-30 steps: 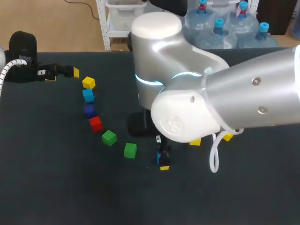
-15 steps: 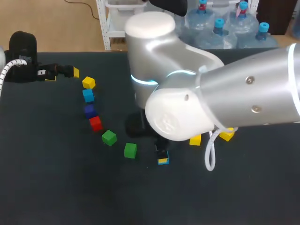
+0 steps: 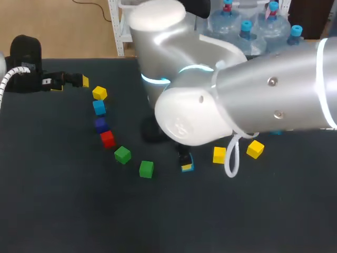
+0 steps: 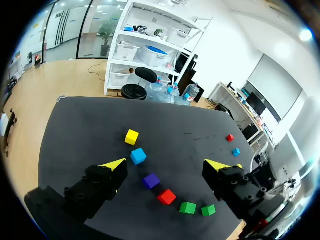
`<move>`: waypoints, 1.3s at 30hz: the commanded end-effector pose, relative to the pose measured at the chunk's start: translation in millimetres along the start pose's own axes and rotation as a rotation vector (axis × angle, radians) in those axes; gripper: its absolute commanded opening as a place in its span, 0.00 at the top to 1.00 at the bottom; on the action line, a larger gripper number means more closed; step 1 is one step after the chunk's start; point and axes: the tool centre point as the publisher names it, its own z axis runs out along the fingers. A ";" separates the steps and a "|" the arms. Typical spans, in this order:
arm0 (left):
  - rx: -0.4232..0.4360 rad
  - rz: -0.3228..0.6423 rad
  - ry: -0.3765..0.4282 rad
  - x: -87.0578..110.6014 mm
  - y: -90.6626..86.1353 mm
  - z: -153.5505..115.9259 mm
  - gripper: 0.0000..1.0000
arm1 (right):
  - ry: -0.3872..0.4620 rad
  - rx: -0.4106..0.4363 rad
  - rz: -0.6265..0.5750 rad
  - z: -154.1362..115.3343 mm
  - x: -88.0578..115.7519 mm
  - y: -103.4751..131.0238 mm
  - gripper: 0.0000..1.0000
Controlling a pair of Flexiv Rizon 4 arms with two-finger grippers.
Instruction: Place the blue cubes, place green cubes on the blue cubes, place the yellow cubes on the green cubes, then place the red cubes on the yellow cubes, and place purple cube on the red cubes.
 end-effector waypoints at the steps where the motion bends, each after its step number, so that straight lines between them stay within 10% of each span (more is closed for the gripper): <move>1: -0.003 0.000 0.002 -0.3 -0.6 -0.1 0.00 | -0.018 0.021 -0.001 -8.4 10.6 -6.0 1.00; 17: -0.003 0.000 0.002 -0.3 -0.6 -0.1 0.00 | -0.130 0.056 -0.017 -16.9 75.4 -57.5 1.00; 39: -0.003 0.000 0.002 -0.3 -0.6 -0.1 0.00 | -0.119 0.041 0.019 6.2 72.1 -113.7 1.00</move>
